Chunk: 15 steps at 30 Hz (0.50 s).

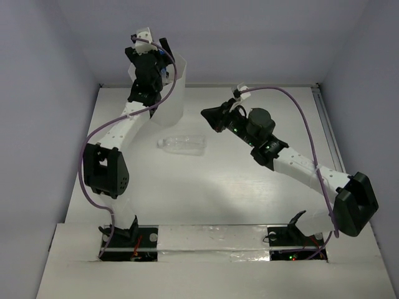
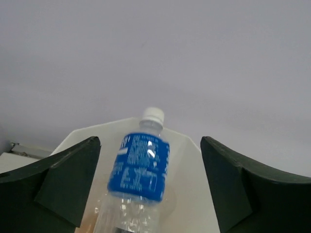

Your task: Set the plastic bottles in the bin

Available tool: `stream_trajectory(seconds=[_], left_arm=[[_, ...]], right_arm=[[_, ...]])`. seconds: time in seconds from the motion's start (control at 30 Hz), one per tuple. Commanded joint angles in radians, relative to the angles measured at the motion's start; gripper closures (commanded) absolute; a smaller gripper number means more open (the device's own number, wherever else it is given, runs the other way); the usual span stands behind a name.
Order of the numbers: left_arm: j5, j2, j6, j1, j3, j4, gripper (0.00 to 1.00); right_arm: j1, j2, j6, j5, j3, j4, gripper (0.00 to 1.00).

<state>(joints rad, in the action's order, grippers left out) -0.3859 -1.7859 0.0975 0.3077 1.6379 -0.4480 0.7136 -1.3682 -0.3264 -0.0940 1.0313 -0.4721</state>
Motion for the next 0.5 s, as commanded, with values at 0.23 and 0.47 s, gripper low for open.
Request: stream_trajectory(seconds=[0.23,0.47], left_arm=[[0.057,0.134,0.028,-0.015,-0.058,0.017,0.04],[0.173,0.330,0.203,-0.015,-0.192,0.078,0.08]], right_arm=[[-0.003,-0.170,0.314,-0.309,0.235,0.319,0.63],[-0.013,-0.429,0.489,-0.336,0.502,0.641,0.15]])
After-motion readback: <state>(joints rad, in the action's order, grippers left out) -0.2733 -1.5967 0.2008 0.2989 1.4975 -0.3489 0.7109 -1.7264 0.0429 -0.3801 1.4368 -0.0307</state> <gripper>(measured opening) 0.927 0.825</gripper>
